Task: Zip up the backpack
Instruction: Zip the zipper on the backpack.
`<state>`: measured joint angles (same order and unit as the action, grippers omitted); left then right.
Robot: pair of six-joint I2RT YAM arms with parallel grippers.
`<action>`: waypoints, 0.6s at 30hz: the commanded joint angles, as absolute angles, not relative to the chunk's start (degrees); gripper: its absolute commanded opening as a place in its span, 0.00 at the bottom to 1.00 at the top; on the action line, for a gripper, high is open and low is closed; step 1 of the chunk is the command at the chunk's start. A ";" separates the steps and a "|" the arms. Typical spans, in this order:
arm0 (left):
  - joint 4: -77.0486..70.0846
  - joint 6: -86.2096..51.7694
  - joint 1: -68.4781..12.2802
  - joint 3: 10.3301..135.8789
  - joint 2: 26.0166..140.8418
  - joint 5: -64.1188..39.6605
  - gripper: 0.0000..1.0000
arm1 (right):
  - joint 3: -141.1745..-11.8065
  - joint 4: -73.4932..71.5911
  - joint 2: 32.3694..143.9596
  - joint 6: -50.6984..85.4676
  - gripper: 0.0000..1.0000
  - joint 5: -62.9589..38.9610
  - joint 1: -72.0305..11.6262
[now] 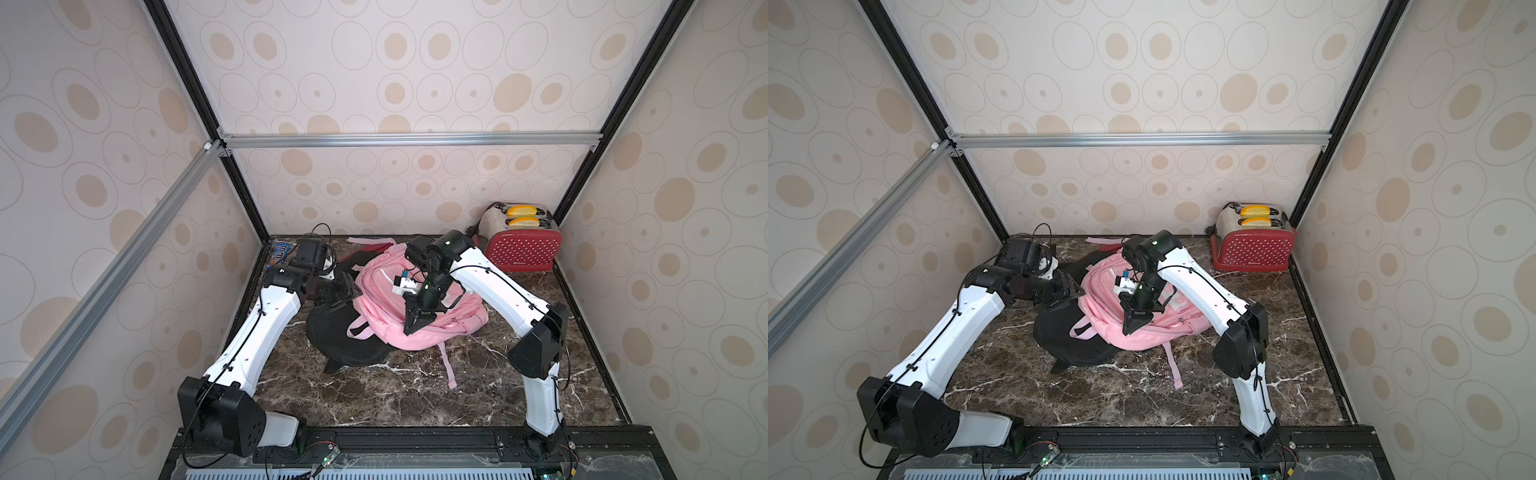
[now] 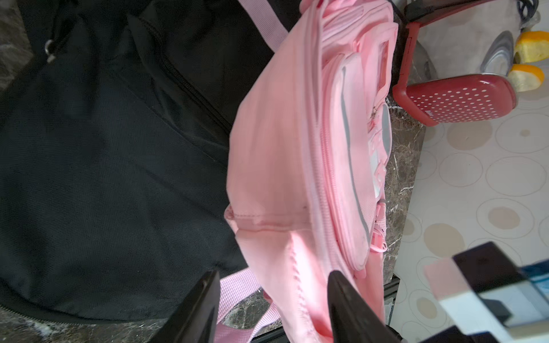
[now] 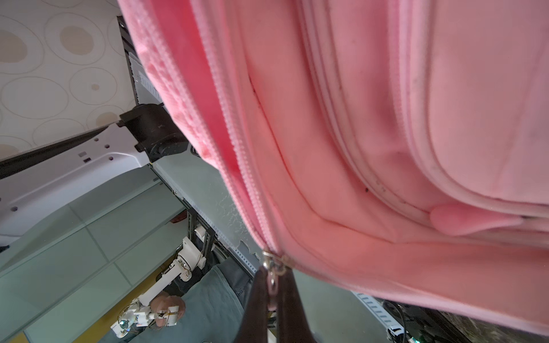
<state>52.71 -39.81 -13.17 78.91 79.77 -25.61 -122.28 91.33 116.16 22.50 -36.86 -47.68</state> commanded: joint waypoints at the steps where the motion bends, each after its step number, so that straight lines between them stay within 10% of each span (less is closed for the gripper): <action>1: 57.09 -36.84 -12.89 84.30 80.62 -25.38 0.60 | -121.30 101.78 112.73 20.31 0.00 -36.75 -48.51; 18: 54.42 -36.64 -13.92 82.87 88.00 -27.62 0.60 | -117.51 101.10 112.31 18.34 0.00 -36.65 -49.91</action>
